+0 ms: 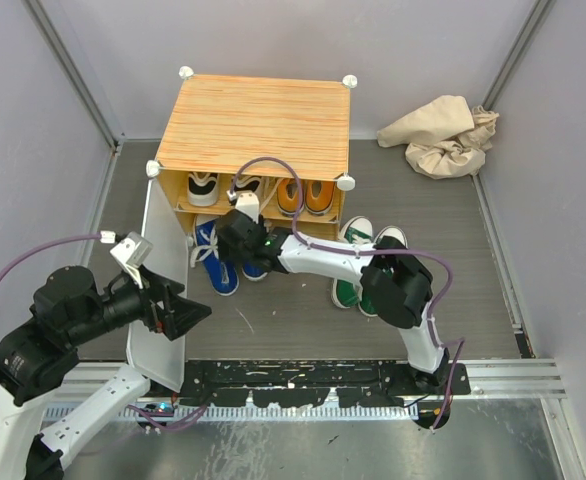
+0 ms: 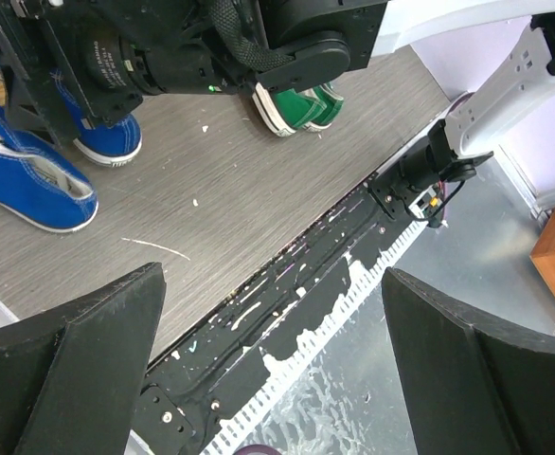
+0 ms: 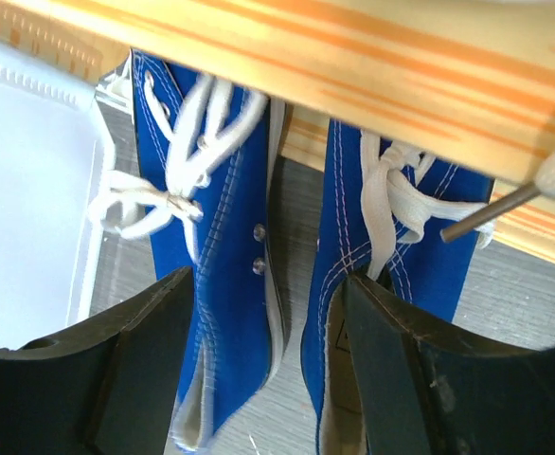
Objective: Place and organize the shoes in the shoe cabinet
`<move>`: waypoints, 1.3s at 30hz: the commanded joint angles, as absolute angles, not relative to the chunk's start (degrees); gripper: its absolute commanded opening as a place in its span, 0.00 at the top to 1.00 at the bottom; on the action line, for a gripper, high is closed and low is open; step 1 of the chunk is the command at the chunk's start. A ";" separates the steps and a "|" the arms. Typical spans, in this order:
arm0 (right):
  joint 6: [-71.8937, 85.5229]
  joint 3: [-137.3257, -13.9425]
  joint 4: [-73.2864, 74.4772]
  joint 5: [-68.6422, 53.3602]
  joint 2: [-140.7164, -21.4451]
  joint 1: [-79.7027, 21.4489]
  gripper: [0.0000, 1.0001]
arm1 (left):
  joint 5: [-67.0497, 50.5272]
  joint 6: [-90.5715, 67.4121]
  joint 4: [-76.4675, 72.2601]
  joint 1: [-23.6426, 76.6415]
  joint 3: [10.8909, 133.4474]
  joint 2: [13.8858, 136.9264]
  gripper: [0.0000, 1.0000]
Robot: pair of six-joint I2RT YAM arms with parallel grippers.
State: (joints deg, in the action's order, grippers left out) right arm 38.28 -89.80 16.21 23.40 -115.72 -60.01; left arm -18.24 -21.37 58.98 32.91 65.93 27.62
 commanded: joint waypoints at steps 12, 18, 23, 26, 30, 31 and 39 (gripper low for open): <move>20.43 -82.49 15.40 21.88 -104.10 -72.18 0.31 | -17.46 -20.08 59.83 33.08 67.46 26.68 0.02; 23.45 -81.04 15.34 25.51 -106.63 -72.33 0.31 | -17.38 -20.66 59.50 33.02 66.93 26.31 0.02; 22.45 -81.66 13.14 28.56 -109.86 -72.27 0.33 | -17.28 -20.61 59.65 32.97 66.71 26.29 0.02; 21.23 -81.18 10.29 27.65 -111.15 -71.67 0.34 | -17.17 -20.48 59.47 32.96 66.40 26.28 0.02; 21.40 -79.84 6.57 25.53 -112.23 -70.27 0.37 | -17.35 -20.59 59.16 32.98 66.21 26.11 0.02; 21.31 -79.06 4.56 25.09 -112.24 -69.98 0.38 | -17.36 -20.61 59.15 32.97 66.20 26.04 0.02; 21.31 -78.73 1.49 23.03 -114.47 -68.15 0.48 | -17.26 -20.31 59.26 33.01 65.97 25.74 0.02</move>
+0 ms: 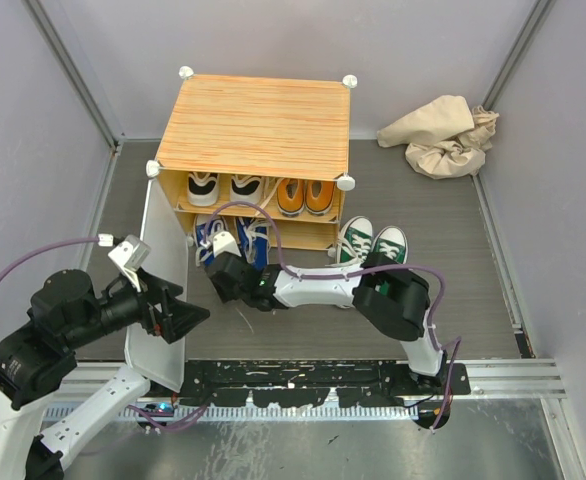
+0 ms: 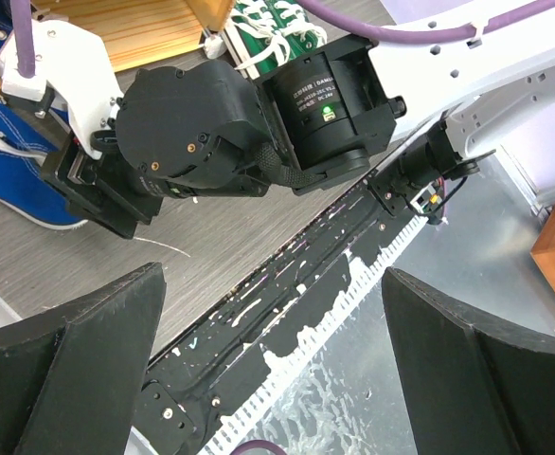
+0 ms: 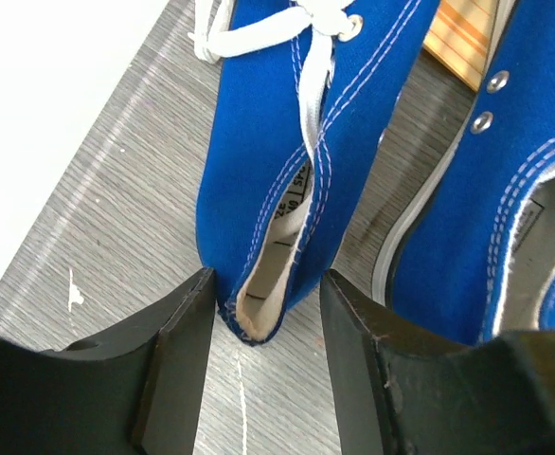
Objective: Place and organize the shoes in the shoe cabinet
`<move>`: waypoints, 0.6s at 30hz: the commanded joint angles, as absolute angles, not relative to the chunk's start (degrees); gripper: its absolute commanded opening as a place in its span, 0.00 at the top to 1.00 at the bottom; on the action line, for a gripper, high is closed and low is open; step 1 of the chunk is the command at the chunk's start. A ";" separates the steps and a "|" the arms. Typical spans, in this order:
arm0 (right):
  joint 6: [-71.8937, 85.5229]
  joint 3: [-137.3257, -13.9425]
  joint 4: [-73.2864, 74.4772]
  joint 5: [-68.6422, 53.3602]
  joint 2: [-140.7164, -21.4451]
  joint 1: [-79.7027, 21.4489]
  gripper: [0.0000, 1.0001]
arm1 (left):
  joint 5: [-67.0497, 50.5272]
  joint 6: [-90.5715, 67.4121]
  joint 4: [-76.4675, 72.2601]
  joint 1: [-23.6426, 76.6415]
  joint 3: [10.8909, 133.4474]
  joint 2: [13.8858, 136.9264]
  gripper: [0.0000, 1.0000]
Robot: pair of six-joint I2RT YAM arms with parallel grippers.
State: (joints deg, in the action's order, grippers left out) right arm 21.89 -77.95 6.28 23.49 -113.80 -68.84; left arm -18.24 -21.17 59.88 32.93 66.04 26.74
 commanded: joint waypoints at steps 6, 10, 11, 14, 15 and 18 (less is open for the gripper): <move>21.70 -79.85 0.76 24.55 -116.24 -67.94 0.81 | -17.18 -20.31 59.47 33.00 65.90 25.25 0.02; 24.32 -79.33 -1.02 29.77 -114.38 -68.03 0.99 | -17.05 -20.29 59.82 32.98 66.05 25.04 0.02; 25.74 -78.88 -1.95 30.88 -113.34 -68.10 0.99 | -16.97 -20.30 59.77 32.94 66.12 24.95 0.02; 29.95 -79.28 -2.48 35.89 -110.56 -68.24 0.99 | -16.83 -20.40 59.81 32.98 66.01 24.95 0.02; 31.31 -79.54 -2.40 37.69 -109.70 -68.41 0.99 | -16.80 -20.44 59.78 32.98 66.12 24.95 0.02; 33.96 -80.51 -3.13 41.37 -108.37 -68.47 0.99 | -16.87 -20.56 59.77 32.93 66.17 24.76 0.02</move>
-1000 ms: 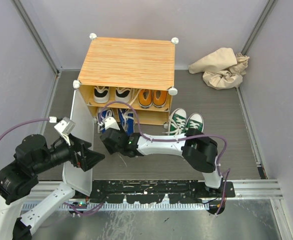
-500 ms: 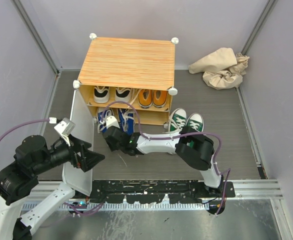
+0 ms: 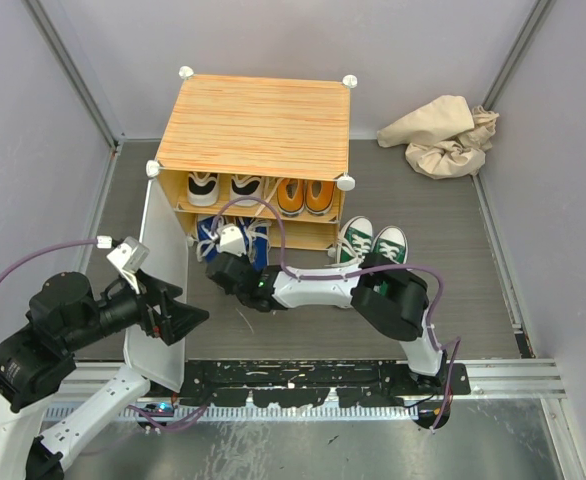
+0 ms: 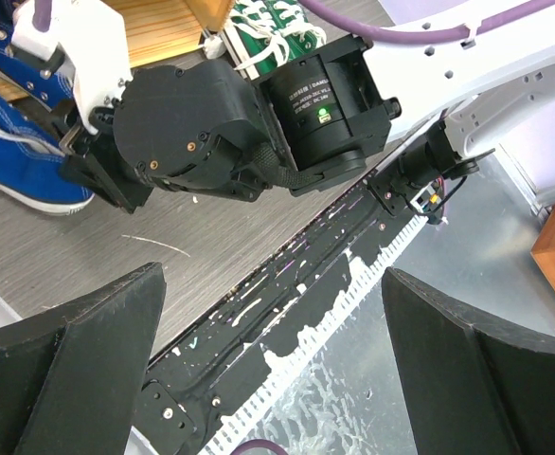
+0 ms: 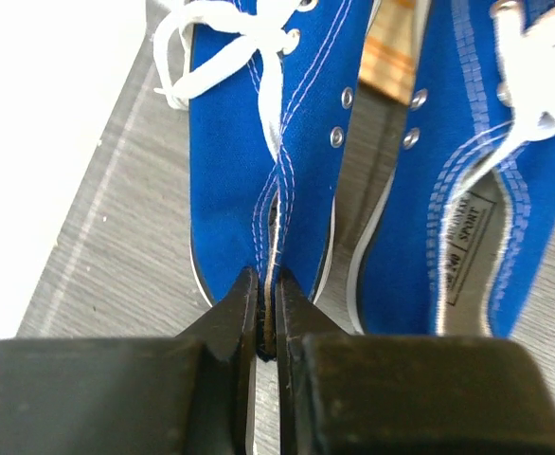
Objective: Place and organize the shoes in the shoe cabinet
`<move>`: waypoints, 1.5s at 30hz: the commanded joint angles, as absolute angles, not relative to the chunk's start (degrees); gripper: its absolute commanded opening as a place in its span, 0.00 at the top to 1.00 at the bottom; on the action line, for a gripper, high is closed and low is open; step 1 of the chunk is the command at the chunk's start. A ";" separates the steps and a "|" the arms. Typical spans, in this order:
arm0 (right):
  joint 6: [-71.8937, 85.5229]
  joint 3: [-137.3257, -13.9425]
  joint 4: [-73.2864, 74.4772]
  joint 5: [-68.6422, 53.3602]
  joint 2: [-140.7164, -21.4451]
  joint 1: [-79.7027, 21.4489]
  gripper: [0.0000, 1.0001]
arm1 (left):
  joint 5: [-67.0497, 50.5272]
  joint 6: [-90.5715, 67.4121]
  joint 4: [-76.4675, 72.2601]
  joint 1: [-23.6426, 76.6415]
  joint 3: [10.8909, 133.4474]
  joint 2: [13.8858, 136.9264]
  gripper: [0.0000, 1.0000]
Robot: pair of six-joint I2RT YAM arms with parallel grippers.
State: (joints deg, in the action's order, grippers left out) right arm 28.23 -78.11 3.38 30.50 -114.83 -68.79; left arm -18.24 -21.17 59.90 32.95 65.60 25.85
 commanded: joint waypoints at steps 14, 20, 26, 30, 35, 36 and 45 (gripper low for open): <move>38.68 -95.94 -6.71 42.16 -121.36 -62.71 0.99 | -17.57 -20.58 59.07 32.96 65.14 25.14 0.02; 41.87 -102.35 -7.02 39.01 -127.30 -59.02 0.99 | -17.83 -20.48 59.36 32.97 64.94 25.46 0.02; 40.21 -103.52 -10.52 38.07 -129.45 -58.68 0.99 | -18.00 -20.45 59.63 33.02 65.15 25.54 0.02; 40.25 -105.37 -10.30 37.51 -130.85 -58.68 0.99 | -18.45 -20.81 59.59 33.05 64.76 25.27 0.02; 40.74 -108.21 -9.54 37.01 -133.64 -58.64 0.88 | -18.59 -21.09 59.80 32.94 64.47 24.94 0.02; 40.73 -108.35 -9.63 36.85 -134.03 -58.70 0.84 | -18.56 -21.13 59.93 33.00 64.46 24.96 0.02; 37.99 -101.32 -13.60 36.89 -129.86 -59.47 0.52 | -18.48 -21.15 60.40 32.95 63.30 24.14 0.02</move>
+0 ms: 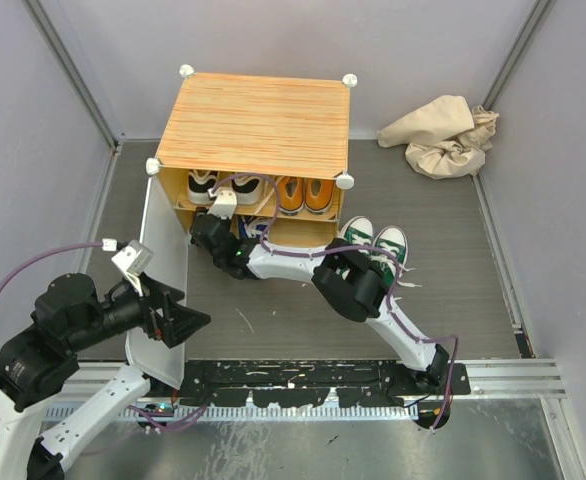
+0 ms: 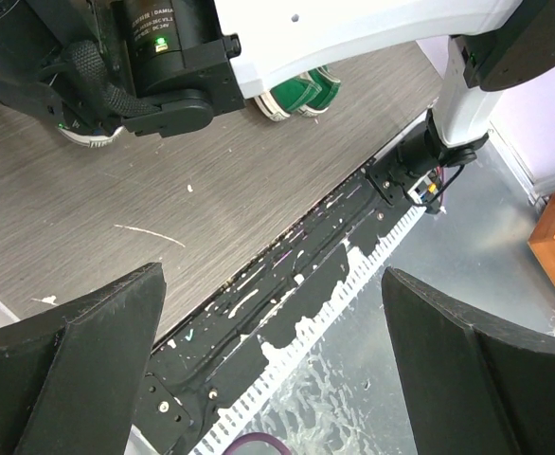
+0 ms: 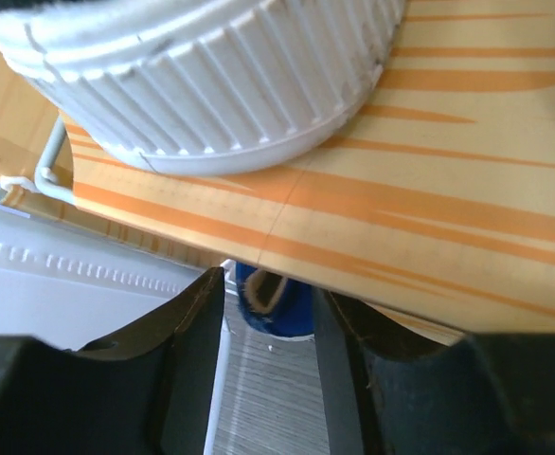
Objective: Place and organize the shoes in the shoe cabinet
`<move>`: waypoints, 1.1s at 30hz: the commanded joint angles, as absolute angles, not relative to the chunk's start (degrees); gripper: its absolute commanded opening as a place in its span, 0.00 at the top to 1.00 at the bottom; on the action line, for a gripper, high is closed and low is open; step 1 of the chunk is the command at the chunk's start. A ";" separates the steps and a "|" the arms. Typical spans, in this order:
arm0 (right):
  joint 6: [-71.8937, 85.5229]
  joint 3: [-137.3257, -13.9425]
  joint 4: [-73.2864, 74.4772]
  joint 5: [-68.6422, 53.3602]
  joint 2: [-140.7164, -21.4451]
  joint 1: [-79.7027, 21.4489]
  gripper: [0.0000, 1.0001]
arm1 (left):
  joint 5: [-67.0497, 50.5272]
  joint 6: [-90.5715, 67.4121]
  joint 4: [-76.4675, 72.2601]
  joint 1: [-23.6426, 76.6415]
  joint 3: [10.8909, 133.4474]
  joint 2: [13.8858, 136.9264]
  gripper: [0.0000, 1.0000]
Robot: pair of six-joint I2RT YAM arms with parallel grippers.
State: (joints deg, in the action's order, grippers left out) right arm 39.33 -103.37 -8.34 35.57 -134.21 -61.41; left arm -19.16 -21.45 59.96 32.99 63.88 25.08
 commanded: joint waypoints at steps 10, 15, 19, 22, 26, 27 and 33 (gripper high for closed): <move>36.67 -95.31 -13.01 32.31 -124.74 -61.99 0.52 | -18.08 -21.27 60.71 33.01 63.19 23.55 0.02; 36.48 -93.48 -14.99 31.31 -124.84 -63.06 0.52 | -18.05 -21.14 60.77 32.99 63.75 23.69 0.02; 35.01 -92.69 -15.57 28.84 -124.25 -63.72 0.44 | -17.71 -20.72 61.39 32.97 64.33 23.59 0.02; 34.44 -90.60 -17.11 28.48 -123.18 -64.86 0.42 | -17.41 -20.48 61.63 32.97 64.18 23.40 0.02; 34.74 -91.84 -16.54 27.66 -125.02 -65.11 0.42 | -17.10 -20.53 61.78 32.98 63.49 23.02 0.02; 35.10 -92.49 -16.25 27.62 -125.78 -65.00 0.43 | -17.12 -20.56 61.78 32.97 63.38 22.95 0.02; 33.91 -96.14 -16.26 31.14 -129.54 -63.98 0.57 | -16.44 -20.65 62.44 32.96 63.75 22.67 0.02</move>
